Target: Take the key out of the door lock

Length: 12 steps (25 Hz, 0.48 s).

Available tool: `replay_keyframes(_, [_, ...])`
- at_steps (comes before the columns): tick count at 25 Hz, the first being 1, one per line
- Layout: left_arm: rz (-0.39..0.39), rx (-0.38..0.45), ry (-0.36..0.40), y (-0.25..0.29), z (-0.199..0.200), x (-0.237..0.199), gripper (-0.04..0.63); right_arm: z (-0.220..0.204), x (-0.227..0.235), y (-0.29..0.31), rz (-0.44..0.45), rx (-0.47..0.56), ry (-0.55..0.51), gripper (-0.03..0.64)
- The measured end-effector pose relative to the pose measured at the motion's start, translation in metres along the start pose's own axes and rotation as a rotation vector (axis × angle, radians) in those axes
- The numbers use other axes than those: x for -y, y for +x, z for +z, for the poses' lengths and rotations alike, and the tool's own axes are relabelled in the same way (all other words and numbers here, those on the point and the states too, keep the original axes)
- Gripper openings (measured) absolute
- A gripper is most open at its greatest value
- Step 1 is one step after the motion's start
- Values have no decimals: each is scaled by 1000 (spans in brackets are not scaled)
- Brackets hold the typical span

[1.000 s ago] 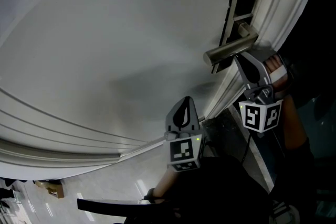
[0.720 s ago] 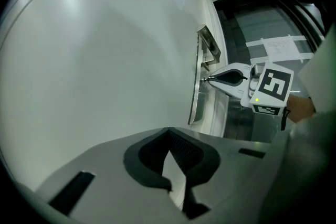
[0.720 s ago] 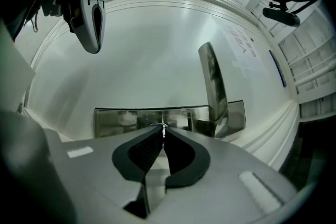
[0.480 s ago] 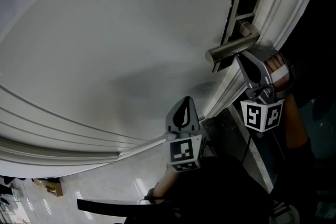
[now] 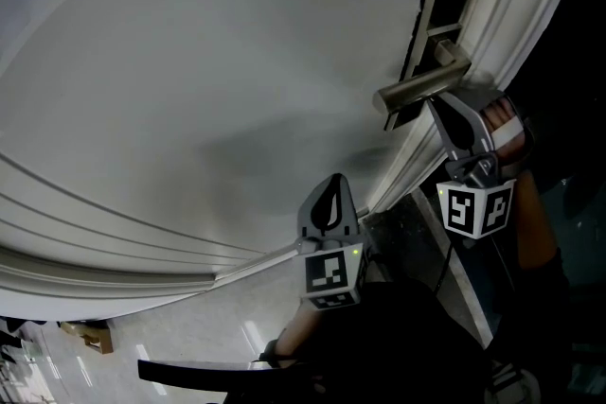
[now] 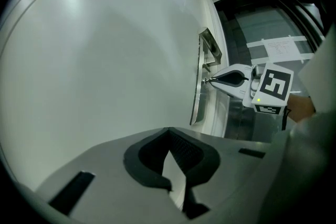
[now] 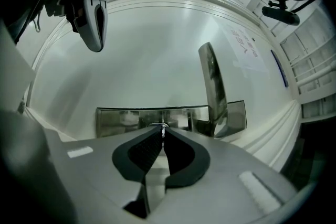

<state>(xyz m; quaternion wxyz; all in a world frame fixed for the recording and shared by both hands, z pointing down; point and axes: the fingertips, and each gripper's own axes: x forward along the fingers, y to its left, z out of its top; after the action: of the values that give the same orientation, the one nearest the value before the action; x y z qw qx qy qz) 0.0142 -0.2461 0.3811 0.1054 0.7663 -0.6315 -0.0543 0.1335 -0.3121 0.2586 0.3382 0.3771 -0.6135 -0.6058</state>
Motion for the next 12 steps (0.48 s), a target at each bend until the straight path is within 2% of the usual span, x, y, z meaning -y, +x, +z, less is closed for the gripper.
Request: replay_keyframes(12, [-4, -4, -1, 0, -1, -2, 0, 0, -1, -1, 5, 11, -49, 12])
